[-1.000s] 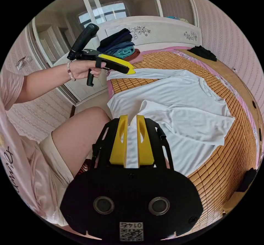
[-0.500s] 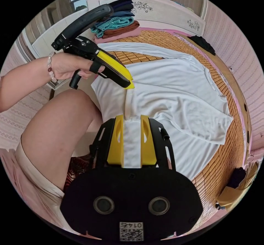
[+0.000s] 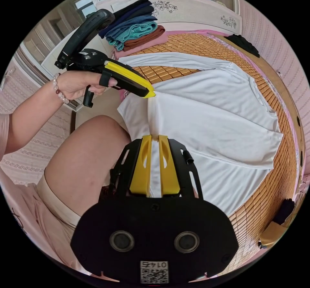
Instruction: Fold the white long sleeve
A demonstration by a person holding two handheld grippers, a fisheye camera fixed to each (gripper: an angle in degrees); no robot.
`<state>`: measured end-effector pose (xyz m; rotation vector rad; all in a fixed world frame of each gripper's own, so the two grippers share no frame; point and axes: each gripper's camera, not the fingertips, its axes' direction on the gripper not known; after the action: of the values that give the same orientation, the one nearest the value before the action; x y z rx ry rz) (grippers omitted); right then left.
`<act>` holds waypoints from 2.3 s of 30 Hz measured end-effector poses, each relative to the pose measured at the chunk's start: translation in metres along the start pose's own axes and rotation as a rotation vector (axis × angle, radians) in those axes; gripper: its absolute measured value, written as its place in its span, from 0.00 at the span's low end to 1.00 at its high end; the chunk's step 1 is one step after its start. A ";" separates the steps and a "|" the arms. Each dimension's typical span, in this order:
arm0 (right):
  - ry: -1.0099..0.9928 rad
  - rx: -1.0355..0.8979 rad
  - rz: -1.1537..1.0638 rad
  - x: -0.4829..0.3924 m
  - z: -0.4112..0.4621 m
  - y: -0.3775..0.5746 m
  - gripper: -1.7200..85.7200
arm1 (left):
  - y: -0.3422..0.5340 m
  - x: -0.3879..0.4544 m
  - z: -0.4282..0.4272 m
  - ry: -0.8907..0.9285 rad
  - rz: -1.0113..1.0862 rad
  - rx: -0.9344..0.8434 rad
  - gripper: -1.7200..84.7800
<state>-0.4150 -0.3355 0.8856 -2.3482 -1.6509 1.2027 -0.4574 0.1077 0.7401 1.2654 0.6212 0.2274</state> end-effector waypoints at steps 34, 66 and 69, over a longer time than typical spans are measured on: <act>0.061 -0.051 -0.514 -0.130 0.013 -0.385 0.10 | 0.234 -0.266 -0.137 -0.196 -0.816 0.380 0.09; 0.121 0.283 0.388 0.161 -0.190 0.079 0.06 | 0.050 0.124 -0.116 0.381 0.270 0.463 0.07; 0.148 0.089 0.548 0.179 -0.151 0.166 0.09 | 0.050 0.165 -0.056 0.448 0.318 0.238 0.08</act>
<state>-0.1691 -0.2041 0.8181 -2.8431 -0.9121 1.0891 -0.3452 0.2496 0.7267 1.5571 0.8441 0.7328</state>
